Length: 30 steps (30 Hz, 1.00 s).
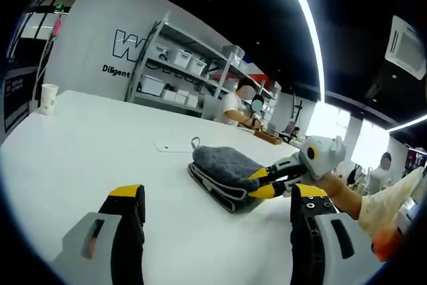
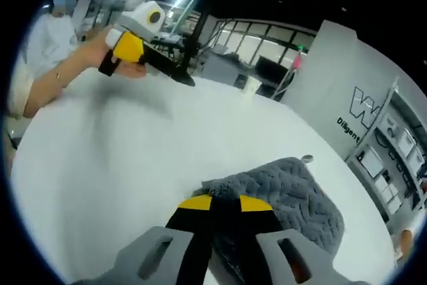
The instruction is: Open the folded towel by lifting each exposed corner and separating the folded layers until the towel lies flat within the target outline without major curled edges
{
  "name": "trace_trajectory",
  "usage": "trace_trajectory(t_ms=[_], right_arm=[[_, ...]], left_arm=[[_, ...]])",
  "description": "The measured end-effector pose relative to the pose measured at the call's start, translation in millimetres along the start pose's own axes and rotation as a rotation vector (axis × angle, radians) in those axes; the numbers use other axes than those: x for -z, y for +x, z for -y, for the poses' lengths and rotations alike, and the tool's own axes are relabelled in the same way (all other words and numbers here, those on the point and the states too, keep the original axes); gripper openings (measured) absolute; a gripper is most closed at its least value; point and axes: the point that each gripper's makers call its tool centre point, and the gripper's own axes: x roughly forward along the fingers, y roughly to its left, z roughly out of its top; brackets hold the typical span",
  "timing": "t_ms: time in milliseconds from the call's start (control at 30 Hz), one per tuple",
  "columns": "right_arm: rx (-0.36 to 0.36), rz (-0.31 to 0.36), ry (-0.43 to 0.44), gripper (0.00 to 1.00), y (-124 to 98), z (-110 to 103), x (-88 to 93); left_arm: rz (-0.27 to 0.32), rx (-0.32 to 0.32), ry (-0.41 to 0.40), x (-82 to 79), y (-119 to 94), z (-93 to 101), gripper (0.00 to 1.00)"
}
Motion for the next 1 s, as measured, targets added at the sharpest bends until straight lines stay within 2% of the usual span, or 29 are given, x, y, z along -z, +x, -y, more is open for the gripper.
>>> trace_trajectory(t_ms=[367,733,833,1000], right_arm=[[-0.034,0.027,0.113,0.05,-1,2,-0.3],[-0.075,0.034,0.143,0.10,-2,-5,1.5],[-0.097,0.047,0.163,0.15,-4,-8,-1.0],[-0.093,0.073,0.212,0.05,-8,-2,-5.8]], left_arm=[[-0.006,-0.006,-0.004,2.0,-1,-0.9,0.88],[-0.005,-0.009,-0.009,2.6,-2,-1.6,0.88],[-0.005,-0.008,-0.009,2.5,-2,-1.8,0.88],[-0.009,-0.011,-0.012,3.5,-2,-2.9,0.88]])
